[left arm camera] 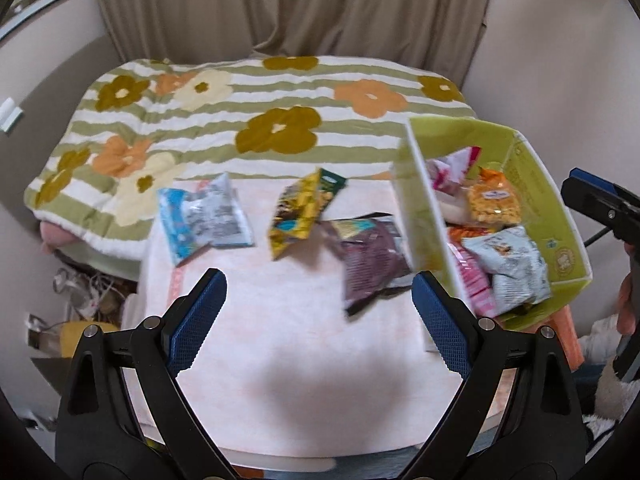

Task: Organize snacks
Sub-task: 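Move both tools back over the remaining bags on the table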

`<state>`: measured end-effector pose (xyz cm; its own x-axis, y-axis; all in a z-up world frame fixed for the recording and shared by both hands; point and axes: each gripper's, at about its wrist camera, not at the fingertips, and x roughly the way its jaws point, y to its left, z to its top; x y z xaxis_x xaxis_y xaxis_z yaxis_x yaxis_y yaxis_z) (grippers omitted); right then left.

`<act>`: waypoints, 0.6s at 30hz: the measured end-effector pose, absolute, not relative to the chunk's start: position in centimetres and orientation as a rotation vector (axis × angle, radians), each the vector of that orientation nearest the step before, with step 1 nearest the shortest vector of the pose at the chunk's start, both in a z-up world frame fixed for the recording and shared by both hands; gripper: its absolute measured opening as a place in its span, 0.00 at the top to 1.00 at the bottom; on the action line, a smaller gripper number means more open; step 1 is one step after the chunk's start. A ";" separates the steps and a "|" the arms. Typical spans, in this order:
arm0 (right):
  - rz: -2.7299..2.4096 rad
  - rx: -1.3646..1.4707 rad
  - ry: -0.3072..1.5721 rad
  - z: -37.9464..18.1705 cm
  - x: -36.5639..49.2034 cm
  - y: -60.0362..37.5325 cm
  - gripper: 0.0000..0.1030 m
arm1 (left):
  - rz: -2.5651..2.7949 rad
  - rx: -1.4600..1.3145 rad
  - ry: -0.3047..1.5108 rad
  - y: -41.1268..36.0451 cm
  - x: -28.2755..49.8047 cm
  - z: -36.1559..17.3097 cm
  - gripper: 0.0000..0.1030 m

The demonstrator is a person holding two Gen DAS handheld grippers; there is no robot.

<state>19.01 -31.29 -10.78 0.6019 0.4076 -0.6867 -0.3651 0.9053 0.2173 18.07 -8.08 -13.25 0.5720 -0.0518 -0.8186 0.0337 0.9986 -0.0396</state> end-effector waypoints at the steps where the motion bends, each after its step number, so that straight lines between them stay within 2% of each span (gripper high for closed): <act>1: 0.446 0.053 0.810 -10.8 19.2 -30.6 0.04 | -0.047 -0.015 0.962 -7.2 18.2 -13.4 0.10; 9: 0.420 0.061 0.843 -11.9 20.9 -24.6 0.04 | -0.084 0.044 1.000 -0.8 20.9 -14.6 0.10; 18: 0.349 0.029 0.934 -14.5 23.9 -17.0 0.04 | -0.220 0.259 1.052 5.1 26.3 -16.5 0.10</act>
<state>23.89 -16.99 -14.51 0.5432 0.3062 -0.7818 -0.2814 0.9437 0.1742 26.33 5.15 -16.51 0.4794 -0.0548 -0.8759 0.3003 0.9481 0.1050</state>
